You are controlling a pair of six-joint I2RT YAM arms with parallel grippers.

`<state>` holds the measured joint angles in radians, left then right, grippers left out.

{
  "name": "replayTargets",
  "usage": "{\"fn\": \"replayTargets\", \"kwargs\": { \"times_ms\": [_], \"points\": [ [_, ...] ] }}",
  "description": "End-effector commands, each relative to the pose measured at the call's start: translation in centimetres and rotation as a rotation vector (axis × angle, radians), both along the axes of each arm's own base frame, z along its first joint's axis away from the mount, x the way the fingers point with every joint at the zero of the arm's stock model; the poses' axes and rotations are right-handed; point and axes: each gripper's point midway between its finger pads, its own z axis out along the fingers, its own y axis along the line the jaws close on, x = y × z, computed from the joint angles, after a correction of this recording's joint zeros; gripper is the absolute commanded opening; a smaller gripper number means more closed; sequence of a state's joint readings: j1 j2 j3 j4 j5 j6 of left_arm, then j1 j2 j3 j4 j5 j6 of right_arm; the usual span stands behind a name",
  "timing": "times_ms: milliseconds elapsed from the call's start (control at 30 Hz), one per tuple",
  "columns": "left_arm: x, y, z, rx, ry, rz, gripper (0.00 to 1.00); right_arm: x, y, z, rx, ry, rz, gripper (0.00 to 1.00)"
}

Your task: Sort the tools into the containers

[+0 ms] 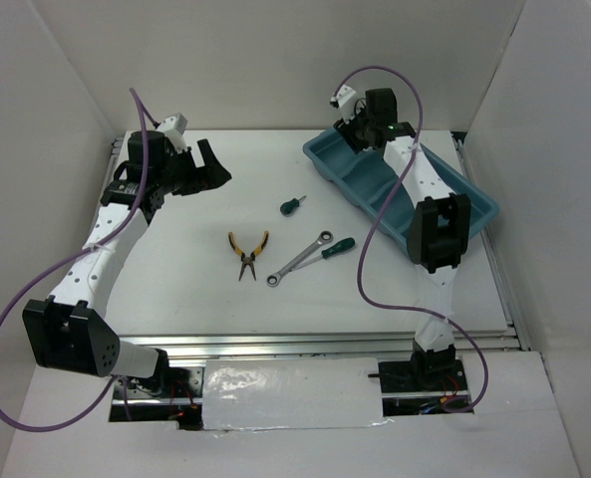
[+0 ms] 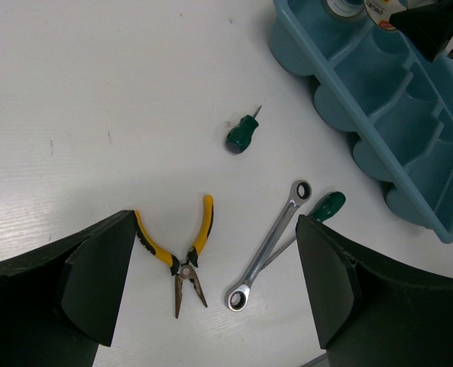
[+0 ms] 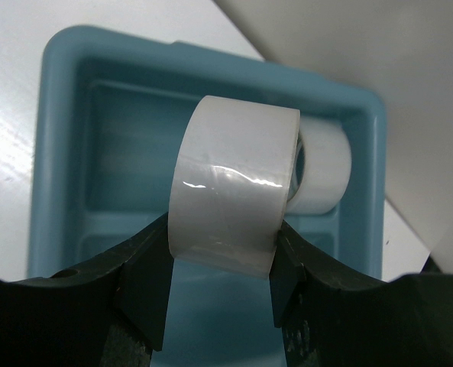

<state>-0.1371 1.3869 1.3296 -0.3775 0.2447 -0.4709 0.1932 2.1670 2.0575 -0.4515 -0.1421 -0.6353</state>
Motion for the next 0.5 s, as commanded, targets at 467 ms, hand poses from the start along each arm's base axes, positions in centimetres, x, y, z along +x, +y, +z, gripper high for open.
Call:
{"fn": "replayTargets", "kwargs": {
  "times_ms": [467],
  "points": [
    [-0.2,0.1,2.3,-0.098,-0.048,-0.034,0.99,4.9,-2.1,-0.1,-0.035,-0.115,0.008,0.25]
  ]
}}
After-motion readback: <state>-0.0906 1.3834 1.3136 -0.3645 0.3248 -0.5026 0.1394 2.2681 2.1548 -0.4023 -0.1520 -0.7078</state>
